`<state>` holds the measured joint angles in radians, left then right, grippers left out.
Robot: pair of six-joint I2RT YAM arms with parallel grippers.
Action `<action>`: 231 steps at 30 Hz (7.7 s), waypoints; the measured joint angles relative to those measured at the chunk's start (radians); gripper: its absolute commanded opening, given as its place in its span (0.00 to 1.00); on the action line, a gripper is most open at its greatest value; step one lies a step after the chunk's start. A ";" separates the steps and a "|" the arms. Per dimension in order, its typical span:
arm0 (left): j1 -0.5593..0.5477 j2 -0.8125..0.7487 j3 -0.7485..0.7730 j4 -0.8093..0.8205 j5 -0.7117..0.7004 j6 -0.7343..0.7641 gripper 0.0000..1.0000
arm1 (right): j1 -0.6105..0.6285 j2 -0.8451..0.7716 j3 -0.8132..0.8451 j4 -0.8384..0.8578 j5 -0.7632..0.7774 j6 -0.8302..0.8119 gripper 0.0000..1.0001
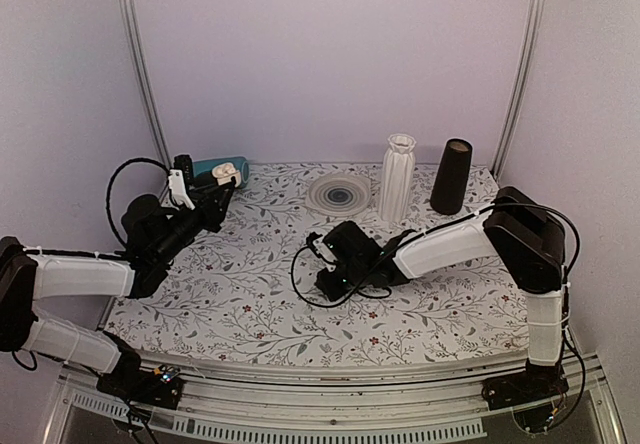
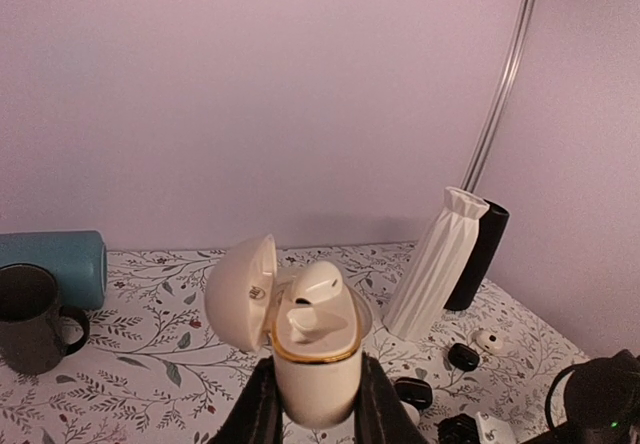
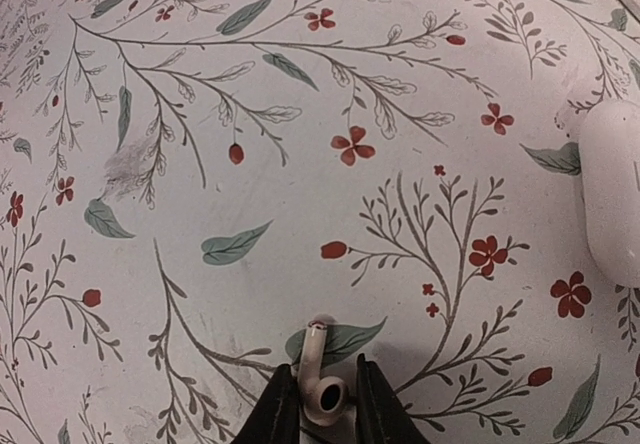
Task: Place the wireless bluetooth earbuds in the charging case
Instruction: Pick up the left earbud from the center of the board, then insert the left earbud into the left side groove of the charging case.
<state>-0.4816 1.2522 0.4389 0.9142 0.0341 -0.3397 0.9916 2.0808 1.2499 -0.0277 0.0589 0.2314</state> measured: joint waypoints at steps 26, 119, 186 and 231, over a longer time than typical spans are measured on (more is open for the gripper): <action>-0.021 0.000 0.000 -0.006 0.006 0.071 0.00 | 0.024 0.004 0.002 0.000 0.069 0.016 0.18; -0.338 0.365 -0.035 0.349 0.188 0.551 0.00 | -0.139 -0.292 -0.014 -0.399 -0.439 0.040 0.09; -0.526 0.581 0.030 0.352 0.077 0.916 0.00 | -0.233 -0.225 0.151 -0.661 -0.934 0.151 0.09; -0.585 0.755 0.121 0.414 0.000 0.944 0.00 | -0.266 -0.114 0.261 -0.892 -0.904 0.310 0.13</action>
<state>-1.0668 2.0075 0.5598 1.3281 0.0345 0.6044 0.7258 1.9667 1.5108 -0.9192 -0.8452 0.5415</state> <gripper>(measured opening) 0.209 0.117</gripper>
